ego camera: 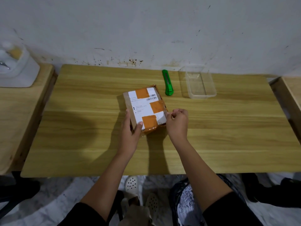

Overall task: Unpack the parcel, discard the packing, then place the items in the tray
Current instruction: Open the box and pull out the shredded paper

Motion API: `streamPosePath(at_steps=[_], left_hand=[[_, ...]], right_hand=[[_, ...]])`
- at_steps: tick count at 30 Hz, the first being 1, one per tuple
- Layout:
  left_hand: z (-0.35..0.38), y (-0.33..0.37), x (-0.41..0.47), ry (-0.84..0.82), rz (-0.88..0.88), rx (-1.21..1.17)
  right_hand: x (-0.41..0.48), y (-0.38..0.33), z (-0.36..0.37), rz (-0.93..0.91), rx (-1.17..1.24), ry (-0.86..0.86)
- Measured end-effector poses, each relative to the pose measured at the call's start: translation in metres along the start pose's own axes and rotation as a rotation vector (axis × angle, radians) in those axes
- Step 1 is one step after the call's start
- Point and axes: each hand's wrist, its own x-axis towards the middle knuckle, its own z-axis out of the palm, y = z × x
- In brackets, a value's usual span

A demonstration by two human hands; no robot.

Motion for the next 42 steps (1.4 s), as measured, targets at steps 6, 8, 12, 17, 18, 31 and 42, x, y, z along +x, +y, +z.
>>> streamPosePath(at_steps=[6,8,12,17,18,31,42], left_hand=[[-0.004,0.02,-0.02,0.087,0.26,0.267],[-0.001,0.02,-0.021,0.013,0.362,0.335],[0.003,0.027,-0.013,0.083,0.376,0.273],[-0.024,0.025,0.007,0.032,0.408,0.222],[-0.031,0.023,0.012,0.02,0.413,0.218],[-0.114,0.027,0.068,-0.058,0.109,-0.01],[-0.097,0.037,0.112,0.099,0.228,0.126]], right_hand=[[-0.003,-0.025,-0.014,-0.069,0.213,-0.077],[-0.004,-0.031,-0.014,-0.106,0.305,-0.122],[-0.012,-0.045,-0.02,-0.153,0.513,-0.246],[-0.006,-0.064,0.0,-0.319,0.55,-0.279],[-0.003,-0.068,0.006,-0.341,0.528,-0.278],[0.064,-0.112,0.083,-0.547,0.282,-0.322],[0.09,-0.092,0.09,-0.548,0.176,-0.213]])
